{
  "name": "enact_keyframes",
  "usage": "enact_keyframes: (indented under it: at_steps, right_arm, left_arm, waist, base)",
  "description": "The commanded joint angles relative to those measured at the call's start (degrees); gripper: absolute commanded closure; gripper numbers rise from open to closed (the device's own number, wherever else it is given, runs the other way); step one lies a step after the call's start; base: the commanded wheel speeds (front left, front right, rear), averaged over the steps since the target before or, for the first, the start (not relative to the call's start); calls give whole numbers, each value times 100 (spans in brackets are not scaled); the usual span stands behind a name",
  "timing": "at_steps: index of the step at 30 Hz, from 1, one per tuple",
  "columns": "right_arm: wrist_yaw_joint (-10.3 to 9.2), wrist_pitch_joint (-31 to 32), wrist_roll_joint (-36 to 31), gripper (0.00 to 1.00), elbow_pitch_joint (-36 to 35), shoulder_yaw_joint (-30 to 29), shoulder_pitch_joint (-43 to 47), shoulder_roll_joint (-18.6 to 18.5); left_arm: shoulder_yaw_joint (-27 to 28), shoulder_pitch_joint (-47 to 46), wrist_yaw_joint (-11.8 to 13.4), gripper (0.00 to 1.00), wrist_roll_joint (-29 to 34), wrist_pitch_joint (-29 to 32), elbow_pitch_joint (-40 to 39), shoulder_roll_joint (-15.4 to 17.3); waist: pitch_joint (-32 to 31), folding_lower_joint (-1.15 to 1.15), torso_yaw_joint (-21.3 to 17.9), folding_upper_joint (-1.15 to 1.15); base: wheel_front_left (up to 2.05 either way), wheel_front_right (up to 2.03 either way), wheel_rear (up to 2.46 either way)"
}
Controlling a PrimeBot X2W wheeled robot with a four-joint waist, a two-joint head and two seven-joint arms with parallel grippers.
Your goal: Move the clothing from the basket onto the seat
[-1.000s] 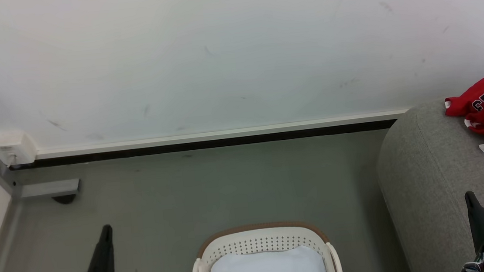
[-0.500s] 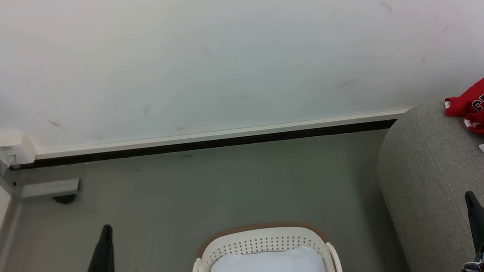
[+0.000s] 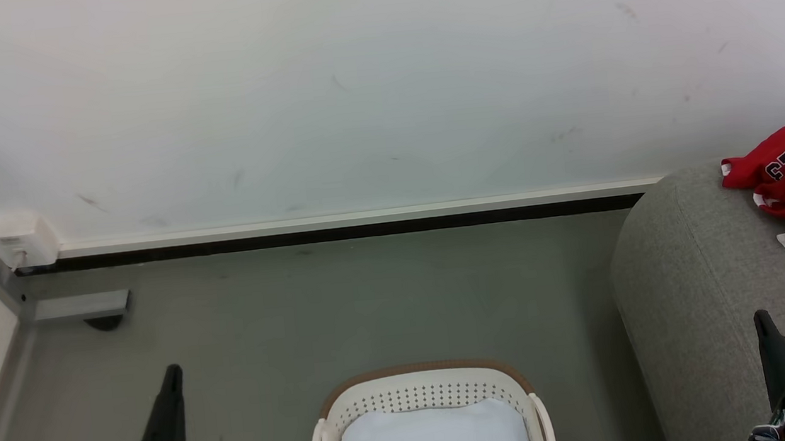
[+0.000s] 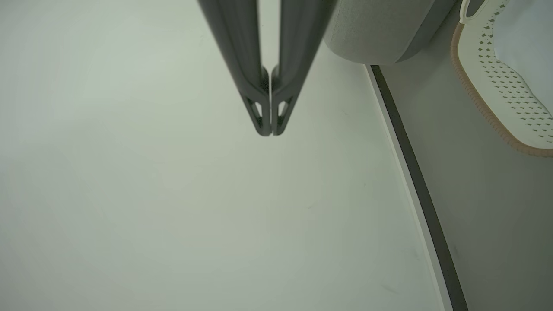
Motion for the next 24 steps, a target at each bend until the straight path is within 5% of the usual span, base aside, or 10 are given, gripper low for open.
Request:
enact_keyframes:
  at_steps: [1,24]
  right_arm:
    - [-12,17,7,100,-28,-23,-63,0]
    - [-12,17,7,100,-27,-22,-63,0]
  left_arm:
    - [5,-48,-26,100,-78,22,-20,11]
    - [7,-48,-27,100,-78,21,-20,11]
  waist:
    - [0,0,0,0]
    - [0,0,0,0]
  base:
    - [0,0,0]
    - [0,0,0]
